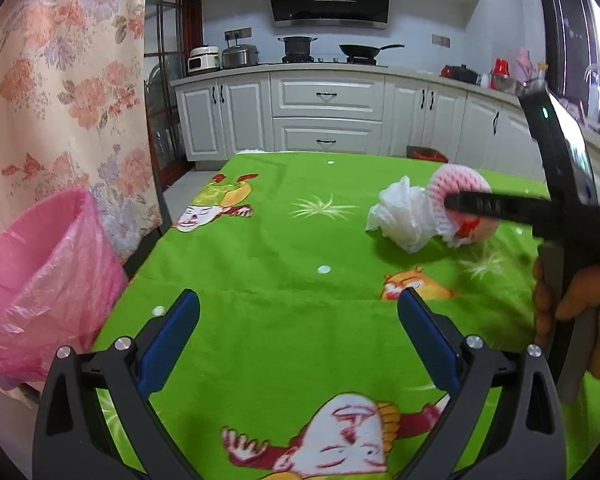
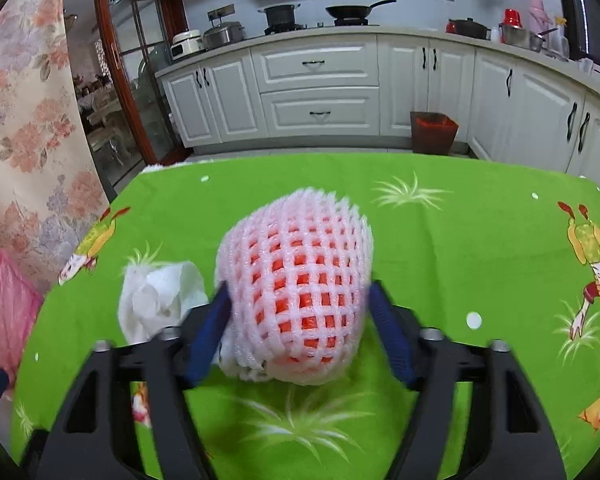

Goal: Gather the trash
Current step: 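Grasp the pink foam net with the right tool while the left tool grasps the white tissue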

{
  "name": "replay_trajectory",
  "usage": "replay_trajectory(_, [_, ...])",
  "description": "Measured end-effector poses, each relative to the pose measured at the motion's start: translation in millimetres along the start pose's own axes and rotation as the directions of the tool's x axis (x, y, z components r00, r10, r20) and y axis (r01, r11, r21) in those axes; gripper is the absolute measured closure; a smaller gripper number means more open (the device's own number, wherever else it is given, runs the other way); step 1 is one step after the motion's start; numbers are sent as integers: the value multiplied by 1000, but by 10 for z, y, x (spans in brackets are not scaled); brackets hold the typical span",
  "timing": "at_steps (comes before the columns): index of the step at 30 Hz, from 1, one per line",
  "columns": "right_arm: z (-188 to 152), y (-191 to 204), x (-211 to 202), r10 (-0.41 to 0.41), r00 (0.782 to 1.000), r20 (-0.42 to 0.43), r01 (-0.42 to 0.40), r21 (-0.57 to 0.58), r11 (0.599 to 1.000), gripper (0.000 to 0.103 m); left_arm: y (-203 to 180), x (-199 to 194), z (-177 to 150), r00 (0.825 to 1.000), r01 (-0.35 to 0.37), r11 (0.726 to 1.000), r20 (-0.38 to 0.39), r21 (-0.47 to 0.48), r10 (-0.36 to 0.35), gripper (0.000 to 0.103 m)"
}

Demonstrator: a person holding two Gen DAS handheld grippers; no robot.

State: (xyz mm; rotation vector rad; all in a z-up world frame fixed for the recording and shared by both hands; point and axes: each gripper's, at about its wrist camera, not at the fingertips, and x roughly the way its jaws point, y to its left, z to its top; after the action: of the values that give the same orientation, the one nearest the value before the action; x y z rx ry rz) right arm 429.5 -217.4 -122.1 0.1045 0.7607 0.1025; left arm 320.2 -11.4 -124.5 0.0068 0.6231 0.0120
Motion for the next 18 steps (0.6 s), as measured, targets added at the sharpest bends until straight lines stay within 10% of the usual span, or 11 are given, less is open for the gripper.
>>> replay_trajectory(4, [-103, -123, -137, 13, 1000, 11, -13, 9, 1000, 72, -133, 108, 82, 1000, 16, 1000, 0, 21, -16, 7])
replay_trajectory(18, [-562, -666, -781, -70, 994, 88, 62, 93, 994, 76, -792, 864, 579, 996, 76, 995, -53, 72, -72, 12])
